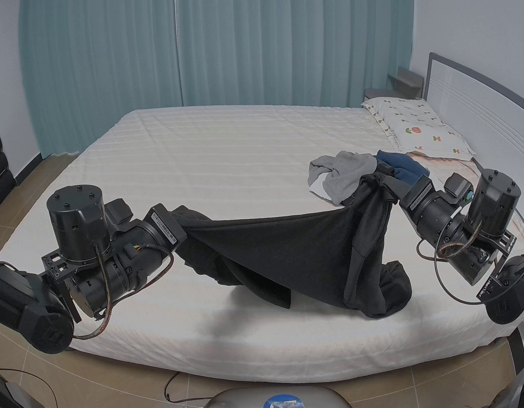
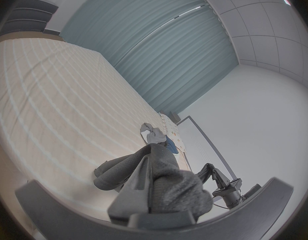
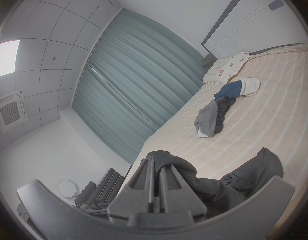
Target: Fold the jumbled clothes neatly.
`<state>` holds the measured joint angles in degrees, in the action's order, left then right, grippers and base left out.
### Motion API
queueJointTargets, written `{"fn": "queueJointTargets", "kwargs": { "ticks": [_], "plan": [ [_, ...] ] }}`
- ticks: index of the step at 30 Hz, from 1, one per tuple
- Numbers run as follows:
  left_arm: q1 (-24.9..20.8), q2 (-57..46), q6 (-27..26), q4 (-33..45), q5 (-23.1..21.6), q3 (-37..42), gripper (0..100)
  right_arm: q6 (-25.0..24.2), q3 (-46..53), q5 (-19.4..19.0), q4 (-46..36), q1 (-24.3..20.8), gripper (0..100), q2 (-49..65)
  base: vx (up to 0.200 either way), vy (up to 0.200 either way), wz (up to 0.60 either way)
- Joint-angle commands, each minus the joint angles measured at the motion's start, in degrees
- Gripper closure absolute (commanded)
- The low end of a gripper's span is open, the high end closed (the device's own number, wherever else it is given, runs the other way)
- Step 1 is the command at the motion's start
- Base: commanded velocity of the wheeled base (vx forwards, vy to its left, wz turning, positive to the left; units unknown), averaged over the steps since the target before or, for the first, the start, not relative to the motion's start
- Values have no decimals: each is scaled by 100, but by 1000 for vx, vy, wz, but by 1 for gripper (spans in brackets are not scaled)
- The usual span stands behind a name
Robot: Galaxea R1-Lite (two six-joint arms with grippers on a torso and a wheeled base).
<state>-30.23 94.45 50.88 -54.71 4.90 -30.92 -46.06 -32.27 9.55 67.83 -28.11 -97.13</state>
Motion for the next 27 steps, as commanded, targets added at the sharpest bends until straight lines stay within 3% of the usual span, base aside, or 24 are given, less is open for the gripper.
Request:
{"fn": "queueJointTargets", "kwargs": {
  "ticks": [1, 19, 27],
  "plan": [
    [0, -6, 1, -4, 2, 7, 100, 0, 19, 30, 2, -63, 100, 28, 0, 200, 0],
    [0, 38, -8, 31, 11, 15, 100, -9, 80, -32, 2, -54, 100, 54, 0, 200, 0],
    [-9, 64, -8, 22, 2, 24, 100, -9, 89, -23, 11, -54, 100, 72, 0, 0, 0]
  ]
}}
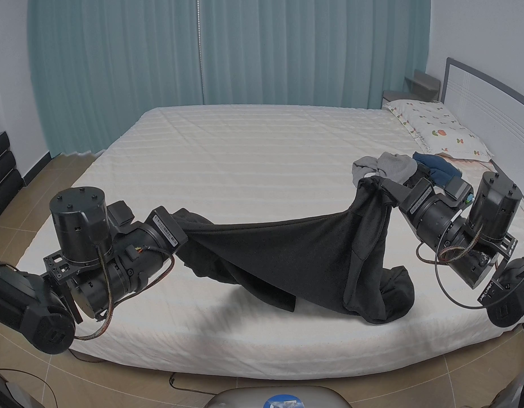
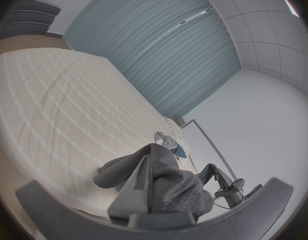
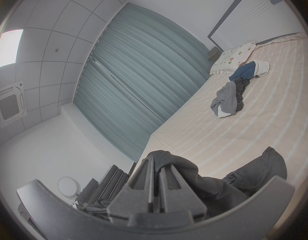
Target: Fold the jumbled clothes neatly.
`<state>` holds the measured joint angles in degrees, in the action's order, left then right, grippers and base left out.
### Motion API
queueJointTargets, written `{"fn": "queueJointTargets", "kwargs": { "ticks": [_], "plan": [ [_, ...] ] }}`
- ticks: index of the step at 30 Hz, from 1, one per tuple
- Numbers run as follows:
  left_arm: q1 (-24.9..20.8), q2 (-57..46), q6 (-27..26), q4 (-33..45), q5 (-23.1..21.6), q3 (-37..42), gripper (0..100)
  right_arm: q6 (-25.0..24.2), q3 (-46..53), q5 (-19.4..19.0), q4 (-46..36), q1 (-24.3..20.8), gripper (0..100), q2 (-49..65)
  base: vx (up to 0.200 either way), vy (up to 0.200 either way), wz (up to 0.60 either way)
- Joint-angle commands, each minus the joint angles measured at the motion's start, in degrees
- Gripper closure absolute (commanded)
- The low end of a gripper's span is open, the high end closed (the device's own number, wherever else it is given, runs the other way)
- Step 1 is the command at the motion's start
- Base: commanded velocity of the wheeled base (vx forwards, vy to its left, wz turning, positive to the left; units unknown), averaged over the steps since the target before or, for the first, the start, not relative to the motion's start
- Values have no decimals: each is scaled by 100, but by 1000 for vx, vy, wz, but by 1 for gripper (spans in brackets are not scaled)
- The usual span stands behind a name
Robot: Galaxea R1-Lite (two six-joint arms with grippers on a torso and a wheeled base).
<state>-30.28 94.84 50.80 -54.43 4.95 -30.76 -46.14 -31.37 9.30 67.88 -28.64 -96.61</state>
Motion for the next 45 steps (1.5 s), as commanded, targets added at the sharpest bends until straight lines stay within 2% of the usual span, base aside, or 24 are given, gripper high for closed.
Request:
{"fn": "queueJointTargets", "kwargs": {
  "ticks": [1, 4, 15, 20, 24, 26, 27, 28, 31, 34, 39, 45],
  "plan": [
    [-4, 25, 9, -6, -3, 8, 100, 9, -1, 1, -3, -10, 100, 37, 0, 0, 0],
    [-13, 25, 9, -15, -3, 17, 100, 9, 17, 1, -3, -19, 100, 55, 0, 0, 0],
    [-127, -203, -9, 29, 6, 70, 100, 88, 104, 10, -11, -186, 100, 476, -200, 0, 0],
    [-127, -599, -17, 82, 6, 70, 100, 483, 69, 89, -82, -309, 100, 1074, -160, 0, 0],
    [-127, -1091, -26, 530, -20, -18, 100, 729, -19, 107, -231, -406, 100, 1760, 0, 0, 0],
    [-136, -1284, -17, 732, -82, -53, 100, 861, -194, 107, -521, -476, 100, 2050, 0, 0, 0],
    [-127, -1390, -17, 899, -161, -115, 100, 1002, -537, 125, -1136, -459, 100, 2287, 0, 0, 0],
    [-118, -1398, -17, 926, -161, -141, 100, 1019, -660, 125, -1347, -450, 100, 2349, 0, 0, 0],
    [5, -1346, -26, 1022, -143, -475, 100, 1019, -1460, 160, -2446, -160, 100, 2542, 0, 0, 0],
    [180, -1346, -79, 1585, -135, -1090, 100, 1019, -2348, 151, -3017, 139, 100, 2419, 0, 0, 0],
    [347, -1310, -52, 3009, -170, -2127, 100, 1019, -3578, 142, -3703, 543, 100, 1944, 0, 0, 0],
    [453, -853, -26, 3518, -205, -2743, 100, 993, -4396, 133, -4177, 1000, 100, 1127, 0, 0, 0]
  ]
}}
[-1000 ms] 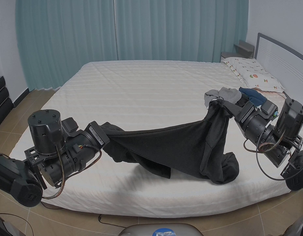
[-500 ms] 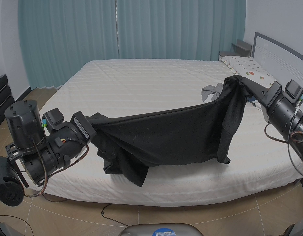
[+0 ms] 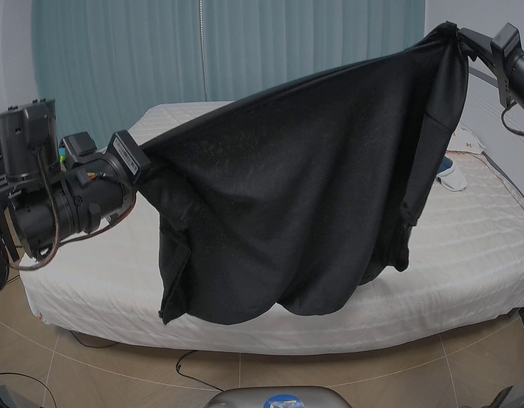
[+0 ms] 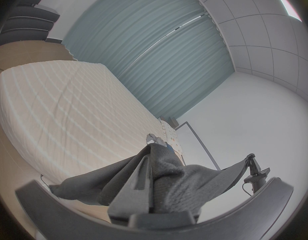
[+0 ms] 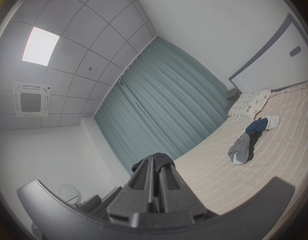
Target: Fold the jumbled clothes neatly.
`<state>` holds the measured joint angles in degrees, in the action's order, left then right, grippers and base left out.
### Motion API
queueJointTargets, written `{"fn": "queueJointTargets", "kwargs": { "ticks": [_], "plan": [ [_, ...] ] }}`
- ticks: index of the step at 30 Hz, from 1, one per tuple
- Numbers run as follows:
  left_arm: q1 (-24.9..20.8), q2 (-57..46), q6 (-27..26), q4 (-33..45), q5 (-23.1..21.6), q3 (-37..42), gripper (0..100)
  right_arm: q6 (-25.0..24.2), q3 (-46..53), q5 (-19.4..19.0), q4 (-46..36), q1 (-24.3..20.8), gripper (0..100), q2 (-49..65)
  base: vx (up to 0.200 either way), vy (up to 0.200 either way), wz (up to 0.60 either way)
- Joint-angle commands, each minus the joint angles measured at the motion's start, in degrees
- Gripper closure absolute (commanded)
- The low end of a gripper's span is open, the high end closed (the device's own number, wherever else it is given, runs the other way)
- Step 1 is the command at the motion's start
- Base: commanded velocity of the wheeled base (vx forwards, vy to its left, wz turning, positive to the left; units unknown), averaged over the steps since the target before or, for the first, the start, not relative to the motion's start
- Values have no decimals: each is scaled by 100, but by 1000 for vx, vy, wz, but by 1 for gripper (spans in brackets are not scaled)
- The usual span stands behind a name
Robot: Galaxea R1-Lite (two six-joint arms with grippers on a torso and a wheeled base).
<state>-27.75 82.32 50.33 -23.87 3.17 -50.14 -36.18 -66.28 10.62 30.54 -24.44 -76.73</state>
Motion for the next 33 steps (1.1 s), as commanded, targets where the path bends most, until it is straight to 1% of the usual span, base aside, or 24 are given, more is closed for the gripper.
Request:
{"fn": "queueJointTargets", "kwargs": {
  "ticks": [1, 3, 5, 7, 10, 15, 16, 17, 25, 28, 33],
  "plan": [
    [208, 434, 20, 462, -27, -822, 100, -3, -913, 2, -443, 599, 100, -897, 0, 0, 0],
    [217, 750, 20, 462, -27, -910, 100, -3, -895, 10, -435, 678, 100, -1283, 200, 0, 0],
    [217, 768, 20, 453, -27, -910, 100, -3, -895, 10, -435, 686, 100, -1310, 200, 0, 0],
    [235, 1225, 20, 453, -36, -1033, 100, -21, -939, 19, -356, 845, 100, -1890, 200, 0, 0],
    [296, 1471, 20, 409, -36, -1086, 100, -38, -1036, -7, -241, 915, 100, -2136, 200, 0, 0],
    [402, 1875, 20, 374, -53, -1270, 100, -29, -1133, 10, 383, 915, 100, -2672, 200, 0, 0],
    [498, 2042, 20, 374, -80, -1393, 100, -29, -1142, 19, 655, 906, 100, -2865, 200, 0, 0],
    [551, 2130, 20, 383, -97, -1464, 100, -29, -1142, 19, 752, 897, 100, -2962, 200, 0, 0],
    [560, 2877, 20, 383, -150, -1798, 100, -21, -1159, 37, 884, 862, 100, -3586, 200, 0, 0],
    [577, 3607, 20, 392, -97, -2290, 100, -21, -1159, 46, 1165, 853, 100, -4122, 200, 0, 0],
    [648, 4442, 20, 401, -53, -2905, 100, -12, -1308, 98, 1314, 862, 100, -4904, 0, 0, 0]
  ]
}}
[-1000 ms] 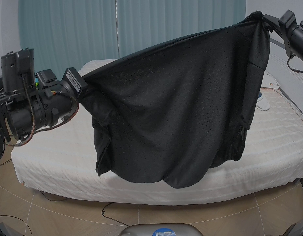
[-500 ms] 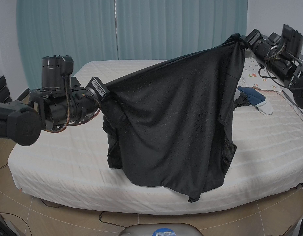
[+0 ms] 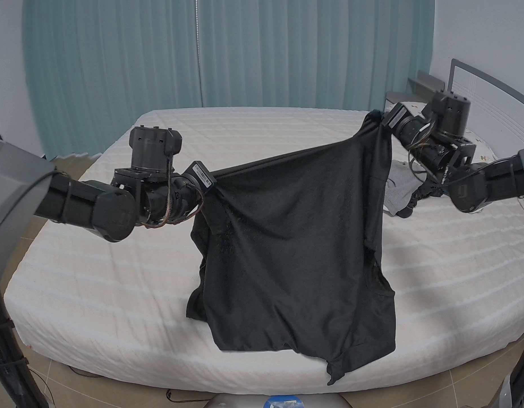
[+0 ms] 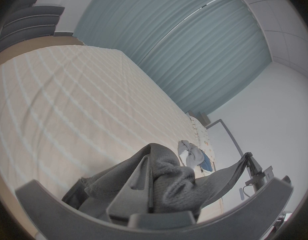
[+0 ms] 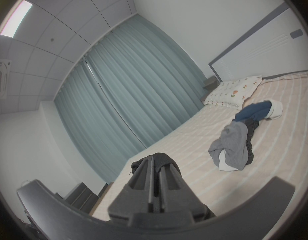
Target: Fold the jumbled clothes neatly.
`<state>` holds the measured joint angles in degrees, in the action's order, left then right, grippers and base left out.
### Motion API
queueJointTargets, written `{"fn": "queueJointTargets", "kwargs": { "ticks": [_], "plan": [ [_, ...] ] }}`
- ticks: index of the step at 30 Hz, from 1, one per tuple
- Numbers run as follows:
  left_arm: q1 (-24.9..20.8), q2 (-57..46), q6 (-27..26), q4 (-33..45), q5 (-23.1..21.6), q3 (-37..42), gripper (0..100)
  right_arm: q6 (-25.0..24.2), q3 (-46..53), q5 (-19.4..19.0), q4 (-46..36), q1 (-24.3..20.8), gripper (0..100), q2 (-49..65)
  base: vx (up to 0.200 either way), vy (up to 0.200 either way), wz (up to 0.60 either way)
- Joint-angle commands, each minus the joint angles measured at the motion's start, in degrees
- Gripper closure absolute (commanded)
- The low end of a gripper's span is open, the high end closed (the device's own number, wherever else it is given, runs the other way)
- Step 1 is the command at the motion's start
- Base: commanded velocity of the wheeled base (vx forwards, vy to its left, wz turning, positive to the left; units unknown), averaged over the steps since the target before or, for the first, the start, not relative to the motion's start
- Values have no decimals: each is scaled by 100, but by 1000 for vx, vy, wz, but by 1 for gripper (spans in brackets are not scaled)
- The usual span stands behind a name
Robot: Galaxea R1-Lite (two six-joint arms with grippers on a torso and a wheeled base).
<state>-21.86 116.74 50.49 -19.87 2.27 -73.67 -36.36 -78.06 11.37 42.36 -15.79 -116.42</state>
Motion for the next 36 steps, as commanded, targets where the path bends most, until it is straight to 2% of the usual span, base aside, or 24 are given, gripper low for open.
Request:
{"fn": "queueJointTargets", "kwargs": {
  "ticks": [1, 3, 4, 8, 14, 18, 19, 26, 29, 33, 36],
  "plan": [
    [59, 1185, 4, 1, 37, -658, 100, -11, -298, 67, 141, 14, 100, -1190, 0, 0, 0],
    [59, 1185, 4, 1, 37, -658, 100, -11, -298, 67, 141, 14, 100, -1190, 0, 0, 0],
    [41, 1448, 4, -17, 46, -719, 100, -11, -597, 313, 141, 5, 100, -1586, 0, 0, 0],
    [32, 1782, 31, -149, 46, -825, 100, -11, -1010, 612, 211, -56, 100, -2174, 0, 0, 0],
    [41, 2301, 549, -210, 125, -1247, 100, -2, -1142, 726, 413, -82, 100, -2834, 0, 0, 0],
    [68, 2494, 593, -201, 134, -1361, 100, 15, -1150, 770, 440, -82, 100, -3062, 0, 0, 0],
    [76, 2591, 593, -201, 134, -1413, 0, 42, -1186, 770, 440, -74, 0, -3168, 0, 0, 0],
    [94, 2995, 567, -8, 283, -1633, 0, 103, -1291, 752, 422, -74, 0, -3625, 0, 0, 0],
    [120, 3083, 576, 247, 494, -1774, 0, 218, -1265, 779, 422, -30, 0, -3686, 0, 0, 0],
    [349, 3162, 620, 677, 1065, -2196, 0, 235, -1212, 823, 404, 128, 0, -3545, 0, 0, 0],
    [516, 3074, 716, 836, 1074, -2187, 0, 261, -887, 752, 369, 190, 0, -3282, 0, 0, 0]
  ]
}}
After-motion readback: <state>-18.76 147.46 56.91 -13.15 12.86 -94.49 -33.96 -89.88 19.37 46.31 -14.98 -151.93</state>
